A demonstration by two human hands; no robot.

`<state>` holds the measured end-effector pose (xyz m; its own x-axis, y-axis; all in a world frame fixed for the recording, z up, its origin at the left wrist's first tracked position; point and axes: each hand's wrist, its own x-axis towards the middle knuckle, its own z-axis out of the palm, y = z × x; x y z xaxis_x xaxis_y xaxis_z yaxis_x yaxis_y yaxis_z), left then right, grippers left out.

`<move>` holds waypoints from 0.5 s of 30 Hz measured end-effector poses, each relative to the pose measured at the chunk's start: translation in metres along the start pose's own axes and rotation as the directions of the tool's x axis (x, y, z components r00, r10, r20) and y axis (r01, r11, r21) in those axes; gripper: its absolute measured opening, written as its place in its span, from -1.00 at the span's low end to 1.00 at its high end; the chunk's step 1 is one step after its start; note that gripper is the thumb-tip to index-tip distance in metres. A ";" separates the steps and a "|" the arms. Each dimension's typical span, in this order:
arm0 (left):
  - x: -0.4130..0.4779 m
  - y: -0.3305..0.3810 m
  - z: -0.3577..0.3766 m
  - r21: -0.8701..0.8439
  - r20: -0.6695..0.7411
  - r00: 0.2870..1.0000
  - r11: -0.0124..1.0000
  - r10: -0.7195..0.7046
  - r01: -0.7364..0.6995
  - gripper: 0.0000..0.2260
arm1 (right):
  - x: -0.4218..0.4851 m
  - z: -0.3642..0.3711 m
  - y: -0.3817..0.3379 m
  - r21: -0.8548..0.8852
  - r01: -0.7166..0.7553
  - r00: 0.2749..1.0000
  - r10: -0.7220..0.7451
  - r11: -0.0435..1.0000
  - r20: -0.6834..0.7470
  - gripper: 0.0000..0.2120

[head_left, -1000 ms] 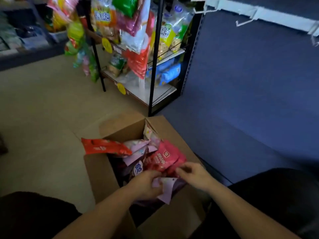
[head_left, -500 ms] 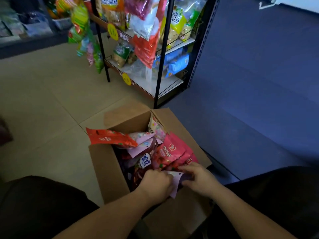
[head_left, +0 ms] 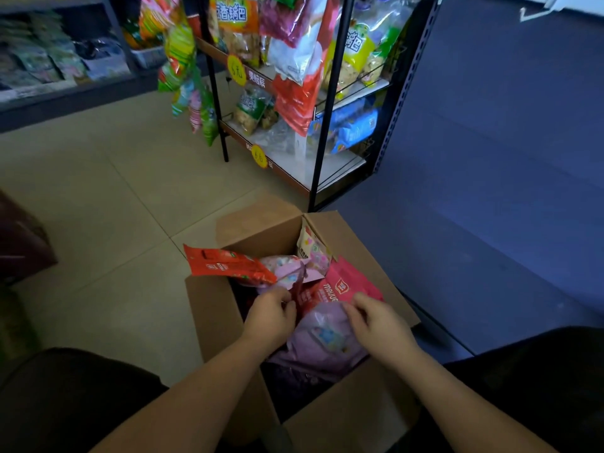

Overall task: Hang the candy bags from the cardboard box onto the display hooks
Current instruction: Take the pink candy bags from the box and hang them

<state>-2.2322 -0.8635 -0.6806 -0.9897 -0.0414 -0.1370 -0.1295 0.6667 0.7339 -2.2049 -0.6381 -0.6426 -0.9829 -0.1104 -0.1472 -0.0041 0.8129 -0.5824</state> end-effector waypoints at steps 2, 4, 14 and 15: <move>0.001 0.012 -0.009 -0.135 -0.066 0.995 0.989 -0.074 0.065 -0.83 | 0.006 -0.018 -0.019 -0.060 -0.038 0.999 0.038 0.997 -0.004 -0.68; 0.000 0.026 -0.021 -0.245 -0.135 0.981 0.964 -0.138 0.102 -0.80 | 0.010 -0.039 -0.031 -0.092 -0.093 0.995 0.088 0.991 -0.053 -0.64; -0.041 0.077 -0.027 -0.317 -0.044 0.968 0.916 0.245 -0.246 -0.89 | 0.009 -0.064 -0.053 0.552 -0.386 0.907 0.412 0.739 0.084 -0.72; -0.047 0.079 -0.020 -0.325 0.016 0.949 0.899 0.314 -0.292 -0.88 | 0.009 -0.060 -0.053 0.579 -0.381 0.904 0.421 0.721 0.070 -0.74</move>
<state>-2.1969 -0.8243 -0.6028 -0.9792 0.1819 0.0898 0.1527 0.3698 0.9165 -2.2249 -0.6485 -0.5652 -0.8777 0.2029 -0.4342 0.4777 0.2974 -0.8267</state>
